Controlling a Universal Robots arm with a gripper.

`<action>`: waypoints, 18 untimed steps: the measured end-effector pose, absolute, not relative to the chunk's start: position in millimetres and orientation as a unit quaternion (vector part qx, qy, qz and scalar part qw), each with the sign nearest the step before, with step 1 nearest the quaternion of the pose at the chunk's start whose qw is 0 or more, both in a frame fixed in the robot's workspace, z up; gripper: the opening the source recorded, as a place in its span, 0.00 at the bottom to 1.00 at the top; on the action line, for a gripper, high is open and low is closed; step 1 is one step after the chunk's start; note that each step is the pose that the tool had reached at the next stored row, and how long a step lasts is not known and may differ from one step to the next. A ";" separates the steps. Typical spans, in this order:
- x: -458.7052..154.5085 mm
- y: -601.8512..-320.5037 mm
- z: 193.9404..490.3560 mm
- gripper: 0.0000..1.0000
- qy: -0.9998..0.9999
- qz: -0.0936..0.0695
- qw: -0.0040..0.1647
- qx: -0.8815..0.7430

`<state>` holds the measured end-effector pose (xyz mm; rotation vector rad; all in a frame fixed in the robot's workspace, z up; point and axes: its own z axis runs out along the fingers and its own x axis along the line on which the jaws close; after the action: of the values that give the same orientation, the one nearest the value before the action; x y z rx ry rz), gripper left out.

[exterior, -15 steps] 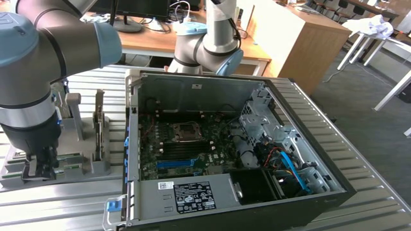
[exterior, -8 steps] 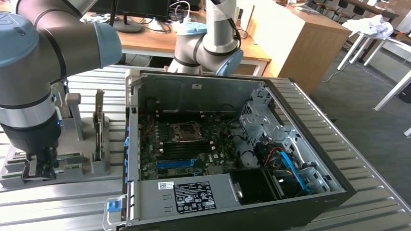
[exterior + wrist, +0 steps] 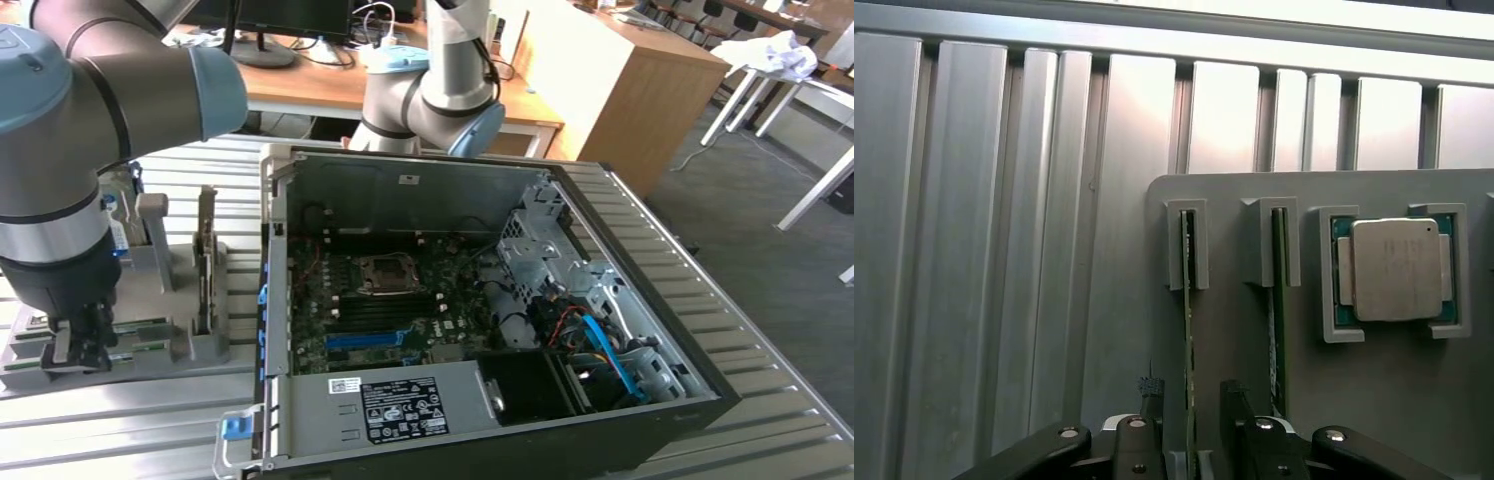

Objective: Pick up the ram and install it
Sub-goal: 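Pick up the ram and move it above insertion slot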

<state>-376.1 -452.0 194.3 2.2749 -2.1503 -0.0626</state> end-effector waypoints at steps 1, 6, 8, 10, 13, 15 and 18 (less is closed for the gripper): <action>-376.9 -451.7 194.2 0.36 -0.687 -0.020 0.005 0.727; -377.7 -450.6 194.1 0.36 -0.687 -0.020 0.005 0.727; -377.9 -450.0 194.1 0.36 -0.687 -0.020 0.005 0.727; -377.9 -450.0 194.1 0.36 -0.687 -0.020 0.005 0.727; -378.1 -450.0 194.1 0.36 -0.687 -0.019 0.005 0.727; -378.1 -450.0 194.8 0.36 -0.687 -0.019 0.005 0.727; -378.1 -449.9 196.5 0.36 -0.687 -0.019 0.004 0.727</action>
<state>-378.1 -449.9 196.5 2.2767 -2.1513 -0.0595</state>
